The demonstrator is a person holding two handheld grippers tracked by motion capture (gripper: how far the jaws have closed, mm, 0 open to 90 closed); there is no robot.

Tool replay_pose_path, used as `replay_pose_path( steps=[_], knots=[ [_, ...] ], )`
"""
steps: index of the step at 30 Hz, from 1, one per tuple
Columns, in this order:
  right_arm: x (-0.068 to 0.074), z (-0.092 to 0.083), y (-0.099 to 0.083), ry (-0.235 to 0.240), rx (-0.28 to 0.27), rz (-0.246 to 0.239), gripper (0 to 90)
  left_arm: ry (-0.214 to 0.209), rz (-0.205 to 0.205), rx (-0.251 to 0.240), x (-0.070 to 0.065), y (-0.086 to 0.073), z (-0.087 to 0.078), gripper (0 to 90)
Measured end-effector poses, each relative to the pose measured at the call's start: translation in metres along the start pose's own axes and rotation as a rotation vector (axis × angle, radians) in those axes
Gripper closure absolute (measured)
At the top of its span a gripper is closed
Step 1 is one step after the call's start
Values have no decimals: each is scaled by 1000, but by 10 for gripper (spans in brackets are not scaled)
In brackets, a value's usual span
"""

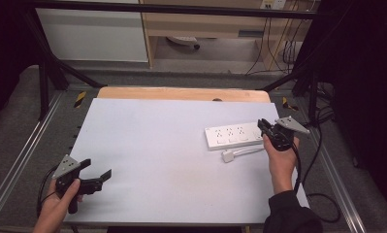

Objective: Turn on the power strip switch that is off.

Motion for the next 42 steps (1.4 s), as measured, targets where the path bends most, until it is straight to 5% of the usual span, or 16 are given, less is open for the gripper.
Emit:
replay_pose_path(
  steps=[18,30,42],
  knots=[
    [-5,20,-12,10,39,13,900,-3,-7,-1,0,0,0,69],
    [-6,34,-32,33,114,46,900,-7,0,-1,-3,0,0,69],
    [4,47,-56,66,217,26,900,-5,3,1,-3,0,1,69]
  ],
)
Point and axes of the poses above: each handheld gripper's, and its own axes: z roughly forward along the jaws, y roughly out of its top, x roughly to its left, the point moved 9 cm from there along z, roughly forward along the jaws
